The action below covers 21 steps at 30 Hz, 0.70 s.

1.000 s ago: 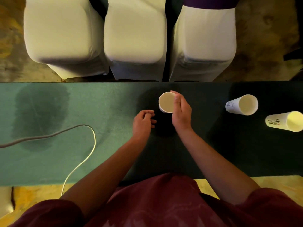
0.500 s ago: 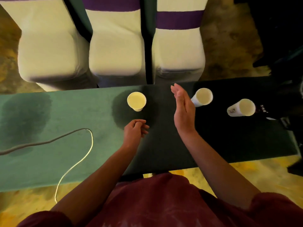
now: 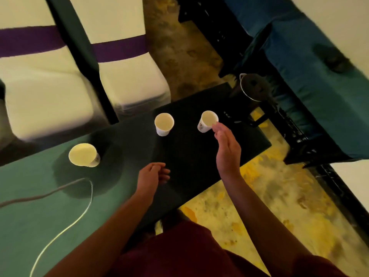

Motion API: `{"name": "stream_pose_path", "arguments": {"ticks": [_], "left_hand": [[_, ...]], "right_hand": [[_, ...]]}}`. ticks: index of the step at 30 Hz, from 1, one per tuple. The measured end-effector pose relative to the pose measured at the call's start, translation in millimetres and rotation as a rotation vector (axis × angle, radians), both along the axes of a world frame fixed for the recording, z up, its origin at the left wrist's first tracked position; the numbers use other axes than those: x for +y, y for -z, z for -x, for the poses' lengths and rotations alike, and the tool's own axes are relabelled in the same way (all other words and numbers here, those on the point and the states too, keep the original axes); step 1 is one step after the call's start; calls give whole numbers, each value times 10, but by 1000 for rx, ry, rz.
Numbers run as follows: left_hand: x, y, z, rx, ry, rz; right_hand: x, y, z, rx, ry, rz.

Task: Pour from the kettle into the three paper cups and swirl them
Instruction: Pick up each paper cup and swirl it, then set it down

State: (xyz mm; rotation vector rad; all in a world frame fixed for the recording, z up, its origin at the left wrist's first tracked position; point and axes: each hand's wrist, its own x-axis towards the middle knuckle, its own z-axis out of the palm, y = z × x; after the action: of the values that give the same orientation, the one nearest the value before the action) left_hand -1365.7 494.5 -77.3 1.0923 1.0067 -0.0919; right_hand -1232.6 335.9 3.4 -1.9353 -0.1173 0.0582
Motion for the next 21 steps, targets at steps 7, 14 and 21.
{"name": "stream_pose_path", "arguments": {"ticks": [7,14,21], "left_hand": [[-382,19,-673,-13,132,90],[-631,197,-1267,66,41,84],[-744,307,-1719,151,-39,73]], "right_hand": [[-388,364,-723,92,52,5],[-222,932,-1452,283,-103,59],[-205,1261,-1757,393,-264,83]]}}
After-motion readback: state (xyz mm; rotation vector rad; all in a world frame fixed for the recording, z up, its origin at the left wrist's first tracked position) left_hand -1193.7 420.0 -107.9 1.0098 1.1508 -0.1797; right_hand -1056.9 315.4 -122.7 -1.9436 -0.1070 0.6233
